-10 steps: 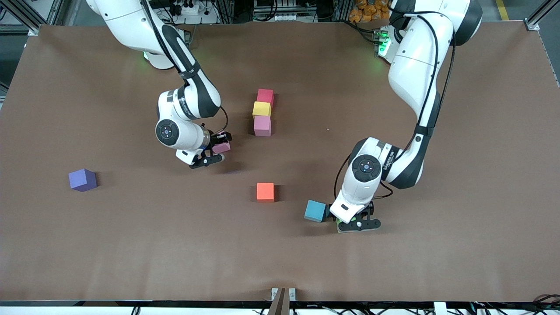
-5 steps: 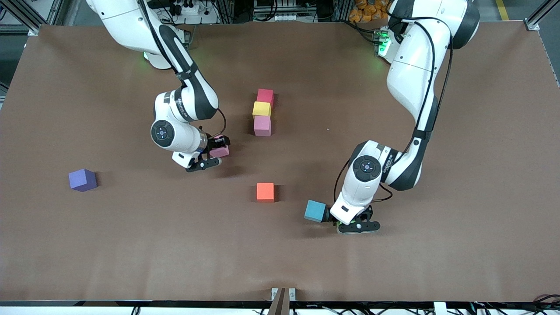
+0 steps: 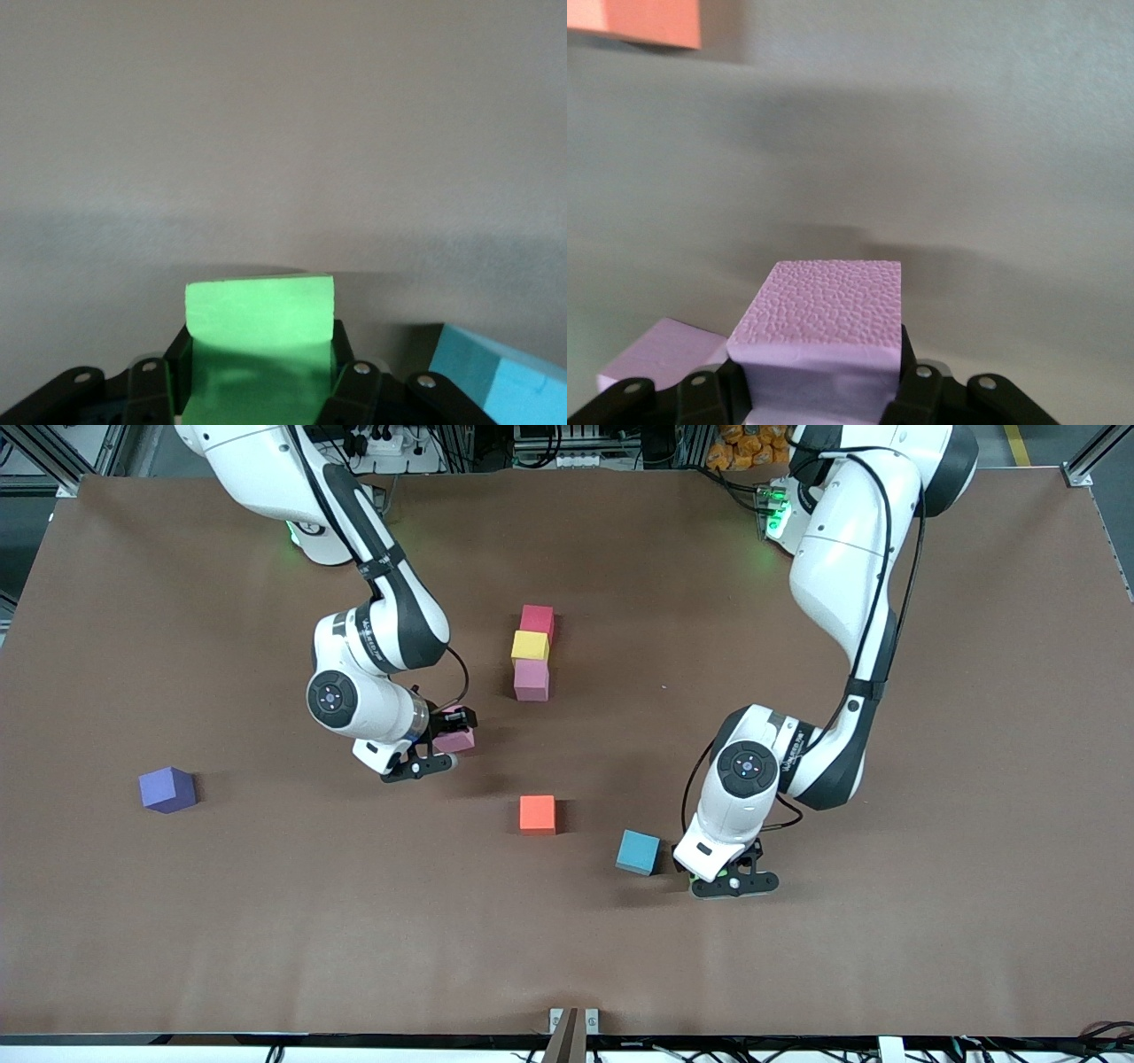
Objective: Arrange blocks into number 1
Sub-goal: 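Grasp the green cube with the left gripper while the right gripper carries pink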
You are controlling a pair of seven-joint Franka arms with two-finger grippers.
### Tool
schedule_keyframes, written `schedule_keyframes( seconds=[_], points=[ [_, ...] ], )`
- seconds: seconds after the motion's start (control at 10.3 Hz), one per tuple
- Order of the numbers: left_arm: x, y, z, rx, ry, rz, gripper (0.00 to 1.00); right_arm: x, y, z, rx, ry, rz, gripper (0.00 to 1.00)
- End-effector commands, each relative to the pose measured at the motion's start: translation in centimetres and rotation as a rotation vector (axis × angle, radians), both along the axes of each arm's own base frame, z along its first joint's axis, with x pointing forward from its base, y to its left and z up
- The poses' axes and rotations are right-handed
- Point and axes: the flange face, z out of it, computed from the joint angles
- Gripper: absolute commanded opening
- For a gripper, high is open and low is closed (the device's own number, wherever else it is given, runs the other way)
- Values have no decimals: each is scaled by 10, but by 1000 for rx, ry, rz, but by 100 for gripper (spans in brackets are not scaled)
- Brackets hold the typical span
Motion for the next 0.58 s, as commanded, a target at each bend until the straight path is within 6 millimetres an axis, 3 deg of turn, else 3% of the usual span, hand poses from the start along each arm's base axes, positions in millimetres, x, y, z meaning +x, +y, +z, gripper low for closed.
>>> schedule_keyframes(
  seconds=[0.0,0.29,0.49],
  points=[
    [-15,-6,43,0,55,-12,0,10,45,-5,-30,12,-88,40],
    [-62,-22,76,-64,112,9,0,-2,76,-11,-29,28,-158,40],
    [-97,-32,83,-71,150,-1,0,-14,94,-15,-36,34,-168,40]
  ],
)
